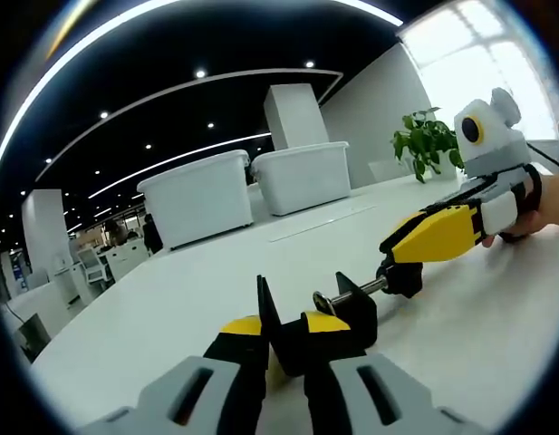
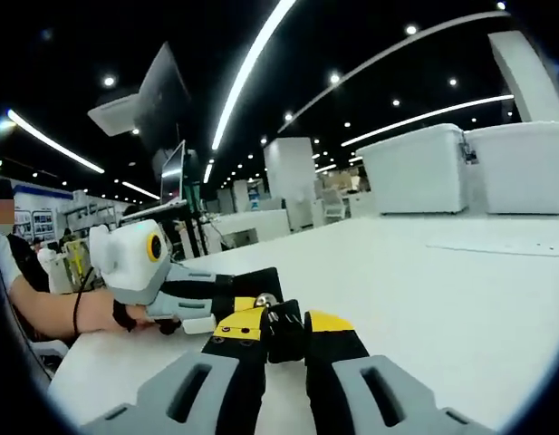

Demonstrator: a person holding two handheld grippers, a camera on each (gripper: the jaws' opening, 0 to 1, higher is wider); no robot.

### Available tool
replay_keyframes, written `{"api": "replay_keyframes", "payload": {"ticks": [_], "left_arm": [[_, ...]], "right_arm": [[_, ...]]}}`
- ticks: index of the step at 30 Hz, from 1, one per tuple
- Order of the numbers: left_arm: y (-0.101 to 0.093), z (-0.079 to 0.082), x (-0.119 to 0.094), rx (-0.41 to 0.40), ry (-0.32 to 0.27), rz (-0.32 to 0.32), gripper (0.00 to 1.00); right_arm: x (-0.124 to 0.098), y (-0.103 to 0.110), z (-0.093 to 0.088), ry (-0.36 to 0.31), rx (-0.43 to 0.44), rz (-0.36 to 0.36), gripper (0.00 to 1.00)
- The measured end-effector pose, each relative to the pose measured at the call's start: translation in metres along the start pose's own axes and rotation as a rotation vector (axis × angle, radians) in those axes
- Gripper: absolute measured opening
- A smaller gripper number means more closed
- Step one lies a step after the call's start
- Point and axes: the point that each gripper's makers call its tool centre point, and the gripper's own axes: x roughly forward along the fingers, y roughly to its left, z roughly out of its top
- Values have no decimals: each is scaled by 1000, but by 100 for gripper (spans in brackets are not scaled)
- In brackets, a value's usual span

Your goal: Clamp the fixed fixture on the desktop, loosen the retaining clip, secure it to the edge of the desk, and tighten the retaining clip.

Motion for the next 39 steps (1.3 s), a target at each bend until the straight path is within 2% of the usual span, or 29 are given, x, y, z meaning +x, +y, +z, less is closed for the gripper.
{"api": "replay_keyframes", "payload": {"ticks": [2, 3, 5, 6, 8, 14, 16, 21, 23, 24, 25, 28, 30, 31, 33, 35, 37, 39], "left_arm": [[0, 0, 0, 0, 0, 0, 14], [0, 0, 0, 0, 0, 0, 14], [0, 0, 0, 0, 0, 0, 14], [0, 0, 0, 0, 0, 0, 14], [0, 0, 0, -1, 1, 2, 14], [0, 0, 1, 1, 1, 0, 14], [0, 0, 2, 1, 1, 0, 14], [0, 0, 2, -3, 2, 1, 14], [0, 0, 2, -3, 2, 0, 14], [0, 0, 2, -3, 2, 0, 14], [0, 0, 3, -3, 1, -1, 14], [-2, 0, 3, -1, -1, -9, 14], [-4, 1, 3, -1, -5, -19, 14], [-4, 1, 3, -3, -5, -19, 14], [-4, 1, 3, -3, -5, -20, 14], [-4, 1, 3, -3, -5, -20, 14], [-4, 1, 3, -1, -5, -20, 14], [-4, 1, 4, -1, -5, -20, 14]], "right_arm": [[2, 0, -5, 23, -12, 4, 24], [2, 4, -15, 77, -35, 24, 27], [6, 6, -23, 112, -106, 12, 28], [7, 6, -23, 112, -107, 2, 25], [4, 6, -17, 86, -12, 18, 24], [3, 7, -16, 77, -29, 26, 23], [3, 8, -16, 76, -62, 30, 23], [2, 8, -14, 79, -238, 15, 22], [1, 12, -12, 68, -419, -7, 22], [1, 13, -13, 63, -450, -15, 22], [2, 8, -12, 59, -519, -23, 22], [-3, 11, -13, 59, -445, -8, 22], [-7, 10, -11, 48, -353, -2, 22], [-7, 10, -10, 40, -333, -1, 21], [-9, 6, 3, -18, -287, -6, 18], [-11, 6, 9, -57, -186, 10, 19], [-12, 1, 5, -29, -114, 18, 20], [-10, -1, 1, -14, -89, 18, 21]]}}
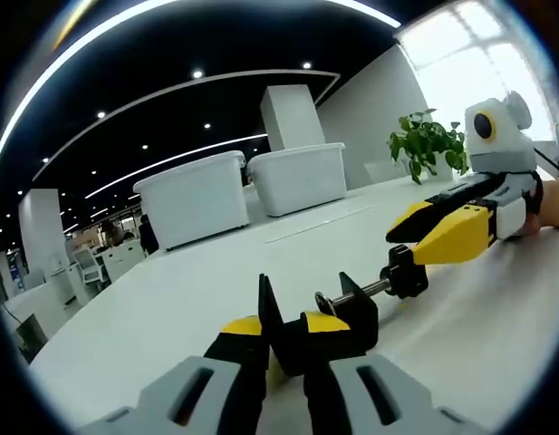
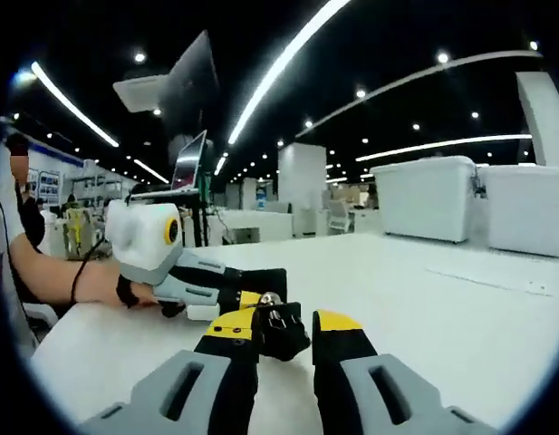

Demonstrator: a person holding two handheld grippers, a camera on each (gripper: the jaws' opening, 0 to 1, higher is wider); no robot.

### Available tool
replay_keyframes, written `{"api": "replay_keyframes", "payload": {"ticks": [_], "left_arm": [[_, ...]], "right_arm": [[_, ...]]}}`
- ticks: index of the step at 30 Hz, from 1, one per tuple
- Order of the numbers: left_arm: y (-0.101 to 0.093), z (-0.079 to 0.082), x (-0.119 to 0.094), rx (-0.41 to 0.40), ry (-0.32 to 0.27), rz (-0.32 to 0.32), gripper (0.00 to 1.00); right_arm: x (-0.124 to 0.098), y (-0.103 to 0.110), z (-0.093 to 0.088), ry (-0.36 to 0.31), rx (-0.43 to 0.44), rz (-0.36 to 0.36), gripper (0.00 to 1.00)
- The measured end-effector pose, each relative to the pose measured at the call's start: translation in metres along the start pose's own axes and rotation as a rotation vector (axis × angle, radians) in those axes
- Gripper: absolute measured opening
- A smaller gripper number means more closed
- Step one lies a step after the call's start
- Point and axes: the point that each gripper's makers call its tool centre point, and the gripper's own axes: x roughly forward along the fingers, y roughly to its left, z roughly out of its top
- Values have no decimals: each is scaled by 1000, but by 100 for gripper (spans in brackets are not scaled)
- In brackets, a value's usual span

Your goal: Clamp the fixed fixture on the desktop, loosen the retaining clip, secure it to the edge of the desk, and tighten the retaining clip.

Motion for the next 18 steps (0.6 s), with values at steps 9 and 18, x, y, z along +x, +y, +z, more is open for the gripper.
{"api": "replay_keyframes", "payload": {"ticks": [9, 18], "left_arm": [[1, 0, 2, 0, 0, 0, 14], [1, 0, 2, 1, -1, 1, 14]], "right_arm": [[6, 5, -13, 61, 24, 8, 21], [7, 10, -9, 30, -198, 3, 19]]}}
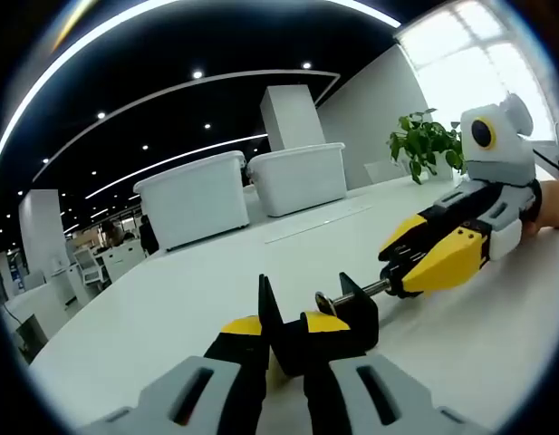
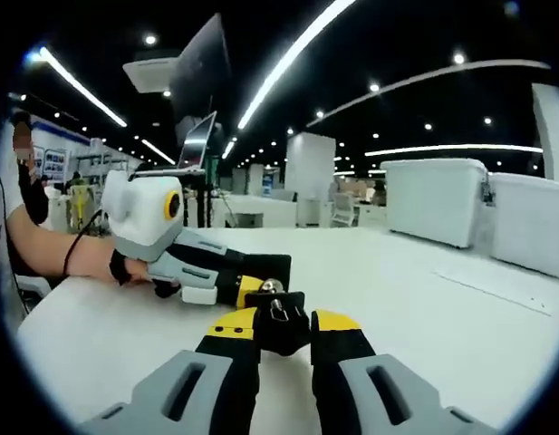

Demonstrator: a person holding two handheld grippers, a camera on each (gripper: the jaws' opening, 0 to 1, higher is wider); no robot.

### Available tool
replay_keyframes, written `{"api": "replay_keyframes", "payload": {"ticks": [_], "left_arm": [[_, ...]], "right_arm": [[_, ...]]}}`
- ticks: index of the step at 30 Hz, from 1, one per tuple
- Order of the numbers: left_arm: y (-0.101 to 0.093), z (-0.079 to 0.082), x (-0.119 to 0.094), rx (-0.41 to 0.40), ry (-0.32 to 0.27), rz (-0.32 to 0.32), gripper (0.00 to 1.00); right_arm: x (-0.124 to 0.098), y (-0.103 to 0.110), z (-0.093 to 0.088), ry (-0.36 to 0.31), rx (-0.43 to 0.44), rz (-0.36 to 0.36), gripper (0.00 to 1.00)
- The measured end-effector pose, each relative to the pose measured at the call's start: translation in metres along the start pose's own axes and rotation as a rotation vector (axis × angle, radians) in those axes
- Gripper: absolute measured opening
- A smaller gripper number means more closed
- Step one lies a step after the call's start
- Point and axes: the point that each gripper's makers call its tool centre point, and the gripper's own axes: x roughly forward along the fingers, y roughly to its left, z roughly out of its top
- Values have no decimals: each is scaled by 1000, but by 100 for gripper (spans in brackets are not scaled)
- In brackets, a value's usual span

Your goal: Clamp the fixed fixture on the desktop, loosen the retaining clip, secure it to the edge of the desk, and tighten the retaining clip.

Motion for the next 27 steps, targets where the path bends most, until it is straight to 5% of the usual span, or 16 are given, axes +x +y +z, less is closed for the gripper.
{"api": "replay_keyframes", "payload": {"ticks": [11, 16, 19, 23, 27], "left_arm": [[1, 0, 0, 0, 1, 6, 14], [1, 0, -1, 1, 0, 7, 14], [0, 0, -2, 3, 0, 7, 14], [0, -1, -3, 3, 0, 7, 14], [0, -1, -4, 2, 1, 7, 14]], "right_arm": [[4, 5, 2, 10, -291, -31, 19], [-1, 6, 9, -17, -99, -19, 22], [-7, 2, 24, -106, 13, -34, 27], [-4, -10, 3, -15, 114, -42, 27], [-3, -7, 1, -15, 167, -26, 26]]}}
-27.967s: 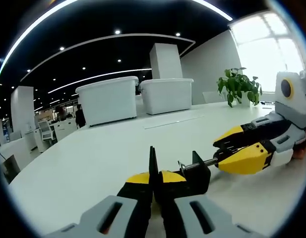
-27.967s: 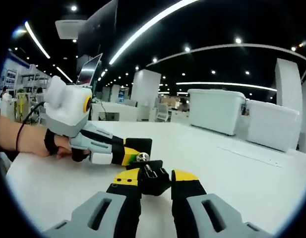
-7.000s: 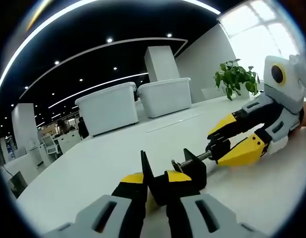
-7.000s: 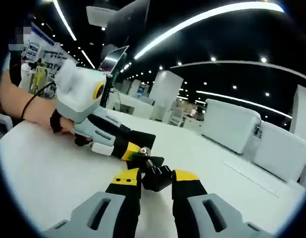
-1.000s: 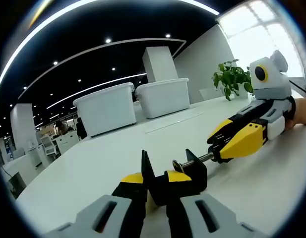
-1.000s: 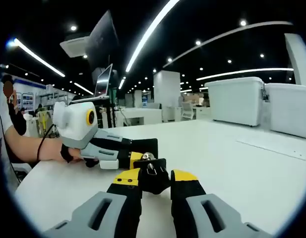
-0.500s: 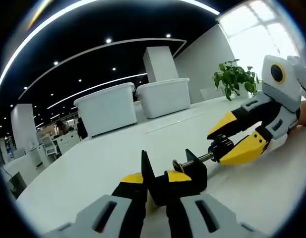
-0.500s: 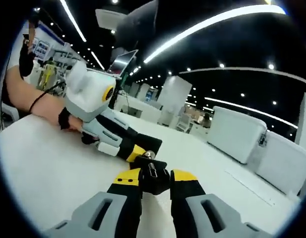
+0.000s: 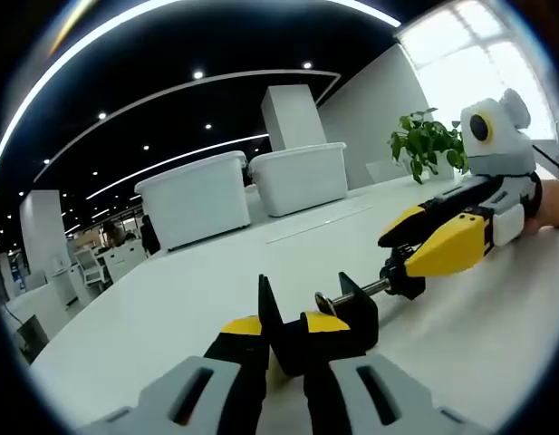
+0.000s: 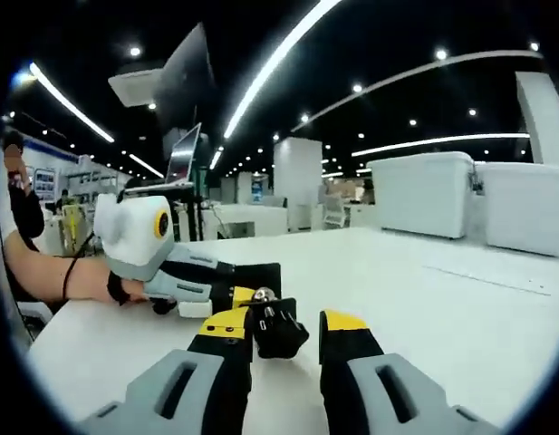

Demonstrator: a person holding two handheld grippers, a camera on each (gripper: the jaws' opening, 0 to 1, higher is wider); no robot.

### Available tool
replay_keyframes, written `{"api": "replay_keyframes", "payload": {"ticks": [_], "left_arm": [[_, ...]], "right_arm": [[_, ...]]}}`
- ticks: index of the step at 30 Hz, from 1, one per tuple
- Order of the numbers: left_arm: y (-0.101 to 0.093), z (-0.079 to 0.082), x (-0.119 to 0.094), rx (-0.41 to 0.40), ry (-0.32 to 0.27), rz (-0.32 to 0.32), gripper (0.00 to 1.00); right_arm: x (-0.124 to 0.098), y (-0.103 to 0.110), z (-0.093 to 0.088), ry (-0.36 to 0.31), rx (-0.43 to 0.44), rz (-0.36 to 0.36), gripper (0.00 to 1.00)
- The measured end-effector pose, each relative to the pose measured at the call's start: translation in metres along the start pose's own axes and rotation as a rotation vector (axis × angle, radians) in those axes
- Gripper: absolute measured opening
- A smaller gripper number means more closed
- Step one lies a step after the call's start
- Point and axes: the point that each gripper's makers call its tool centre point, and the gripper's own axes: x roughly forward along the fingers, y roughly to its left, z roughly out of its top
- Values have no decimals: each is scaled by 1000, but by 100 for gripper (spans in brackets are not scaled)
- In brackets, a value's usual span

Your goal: Clamp the fixed fixture on the desktop, loosen the retaining clip, secure it to the edge of the desk, and tighten the retaining clip.

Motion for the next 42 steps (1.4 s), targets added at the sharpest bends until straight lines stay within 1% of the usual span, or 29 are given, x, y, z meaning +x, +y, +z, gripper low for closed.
{"api": "replay_keyframes", "payload": {"ticks": [1, 3, 5, 8, 10, 13, 16, 17, 18, 22, 24, 26, 27, 28, 29, 30, 31, 32, 33, 34, 36, 38, 39, 40, 41, 42], "left_arm": [[0, 0, 0, 0, 0, 0, 14], [0, 0, 0, 1, 0, 0, 14], [-1, 0, -1, 1, 0, 0, 14], [-1, 0, -1, 1, 0, -1, 14], [-1, 0, -2, 1, 0, -1, 14], [-1, 0, -3, 1, -1, -1, 14], [-2, 0, -4, 1, 0, 0, 14], [-2, 0, -4, 1, 0, 0, 14], [-2, 0, -4, 1, 0, 0, 14], [-2, 0, -5, 1, -1, 0, 14], [-2, 0, -5, 2, -1, 0, 14], [-2, 0, -5, 2, -1, -1, 14], [-2, 0, -5, 2, -1, -1, 14], [-2, 0, -5, 2, -1, -1, 14], [-2, 0, -5, 2, -1, -1, 14], [-2, 0, -5, 2, -1, -1, 14], [-2, 0, -5, 2, -1, -1, 14], [-2, 0, -5, 2, -1, -1, 14], [-2, 0, -5, 2, -1, -1, 14], [-2, 0, -5, 2, -1, -1, 14], [-2, 0, -5, 2, 0, -1, 14], [-2, 0, -4, 1, 0, -1, 14], [-2, 0, -4, 1, 0, -1, 14], [-2, 0, -4, 1, 0, -1, 14], [-2, 0, -4, 1, 0, 0, 14], [-2, 0, -4, 1, 0, -1, 14]], "right_arm": [[1, 2, -1, 5, 15, 5, 26], [2, 5, -2, 11, 33, 27, 22], [2, 7, -2, 15, 51, 35, 22], [0, 13, -3, 10, 29, 41, 21], [-1, 17, -2, 1, -14, 44, 20], [-2, 23, -2, -2, -125, 34, 20], [-1, 31, -3, 8, -314, 3, 19], [0, 25, -4, 20, -360, 0, 19], [0, 24, -3, 19, -375, 0, 19], [0, 23, -2, 17, -317, 4, 19], [-1, 22, -3, 23, -231, -5, 19], [-2, 20, -2, 25, -184, -10, 19], [-2, 19, -2, 22, -137, -7, 19], [-2, 19, -3, 15, -71, 4, 20], [-1, 9, -1, 8, -9, 28, 21], [-2, 1, 0, 22, 98, 28, 21], [-3, -1, 5, 2, 190, 40, 21], [-5, -7, 9, -17, 243, 39, 21], [-6, -15, 14, -45, 277, 22, 21], [-6, -19, 15, -52, 293, 22, 20], [-5, -21, 11, -31, 302, 29, 20], [-1, -18, 4, 10, 295, 42, 20], [1, -17, 0, 34, 269, 39, 20], [3, -17, -2, 40, 257, 39, 21], [3, -17, 2, 25, 267, 39, 21], [3, -20, 0, 28, 281, 34, 21]]}}
